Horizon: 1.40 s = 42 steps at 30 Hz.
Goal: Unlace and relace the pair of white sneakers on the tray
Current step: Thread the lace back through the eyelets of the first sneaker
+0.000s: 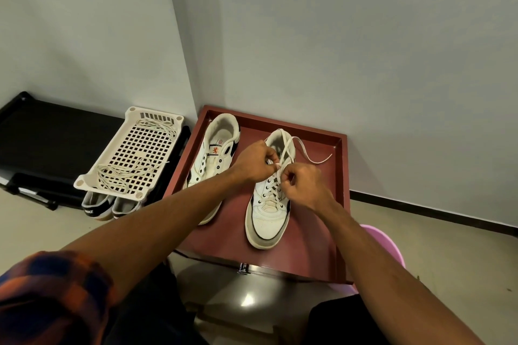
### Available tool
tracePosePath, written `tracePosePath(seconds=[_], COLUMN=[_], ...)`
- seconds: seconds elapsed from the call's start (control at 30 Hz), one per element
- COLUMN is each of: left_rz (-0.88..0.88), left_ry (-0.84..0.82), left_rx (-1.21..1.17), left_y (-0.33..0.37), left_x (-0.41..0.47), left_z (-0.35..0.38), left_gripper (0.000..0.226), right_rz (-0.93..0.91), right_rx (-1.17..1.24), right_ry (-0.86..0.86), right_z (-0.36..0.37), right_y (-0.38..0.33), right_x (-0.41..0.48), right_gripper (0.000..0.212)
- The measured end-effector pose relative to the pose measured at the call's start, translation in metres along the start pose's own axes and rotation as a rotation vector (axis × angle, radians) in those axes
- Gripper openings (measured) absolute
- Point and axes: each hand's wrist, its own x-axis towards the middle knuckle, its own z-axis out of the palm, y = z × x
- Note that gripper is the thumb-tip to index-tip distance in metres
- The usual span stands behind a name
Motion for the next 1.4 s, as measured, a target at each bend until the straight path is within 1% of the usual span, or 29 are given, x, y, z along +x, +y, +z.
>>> tracePosePath(seconds=[0.07,0.13,0.2,0.3,0.37,0.43,0.53,0.6,0.63,0.67,0.7,0.77,0.87,0.9,1.0,1.07,1.17,1.27,1.33,1.4], left_rz=[0.004,0.009,0.017,0.033,0.033,0.036,0.035,0.031,0.029,0.027,0.026,0.028,0.022,0.018,0.012,0.014,0.010,0.013,0.018,0.024], left_ry=[-0.022,-0.037,-0.051,-0.047,-0.040,-0.043,-0.034,-0.023,-0.020,-0.015,-0.010,-0.009,-0.004,-0.006,-0.004,-0.007,-0.008,-0.006,-0.012,-0.008], left_rx=[0.001,0.004,-0.002,-0.006,-0.001,0.015,0.025,0.024,0.020,0.015,0.012,0.010,0.012,0.014,0.014,0.020,0.027,0.025,0.021,0.028], left_y=[0.002,0.002,0.003,0.002,0.000,-0.001,0.000,0.000,0.001,0.001,0.001,0.001,0.001,0.001,-0.001,-0.002,-0.003,-0.004,-0.004,-0.003], left_x=[0.001,0.002,0.002,0.002,0.002,0.002,0.000,0.000,-0.001,-0.001,-0.001,-0.001,-0.002,-0.002,-0.002,-0.002,-0.001,0.000,0.001,0.000], left_z=[-0.002,-0.004,-0.005,-0.005,-0.004,-0.003,-0.001,0.000,-0.001,-0.001,-0.001,-0.001,0.000,0.000,0.001,0.000,0.002,0.002,0.002,0.003], left_gripper=[0.009,0.008,0.008,0.008,0.008,0.008,0.007,0.006,0.006,0.005,0.006,0.006,0.007,0.007,0.008,0.008,0.007,0.006,0.008,0.008], right_rz=[0.033,0.024,0.010,0.048,0.070,0.082,0.093,0.114,0.126,0.140,0.150,0.172,0.234,0.279,0.412,0.470,0.514,0.536,0.504,0.451], right_rx=[0.040,0.024,-0.017,-0.015,0.012,0.157,0.533,0.764,0.842,0.877,0.874,0.817,0.711,0.691,0.556,0.465,0.367,0.398,0.438,0.484], right_ry=[0.092,0.115,0.105,0.049,-0.019,-0.078,-0.102,-0.096,-0.095,-0.103,-0.122,-0.169,-0.158,-0.143,-0.140,-0.159,-0.134,-0.095,-0.160,-0.284], right_z=[0.000,0.004,0.010,0.012,0.011,0.007,0.001,-0.007,-0.014,-0.022,-0.031,-0.042,-0.048,-0.048,-0.051,-0.053,-0.060,-0.069,-0.069,-0.067], right_y=[0.002,0.003,0.001,-0.003,-0.004,0.001,0.005,0.004,0.002,0.000,0.001,0.010,0.038,0.050,0.081,0.097,0.107,0.104,0.096,0.082], right_x=[-0.001,0.000,-0.001,0.001,0.002,0.001,-0.007,-0.011,-0.014,-0.016,-0.019,-0.026,-0.041,-0.048,-0.070,-0.081,-0.093,-0.098,-0.096,-0.089], right_gripper=[0.010,0.020,0.024,0.015,0.013,0.015,0.018,0.033,0.035,0.033,0.031,0.033,0.032,0.036,0.058,0.063,0.054,0.050,0.049,0.044])
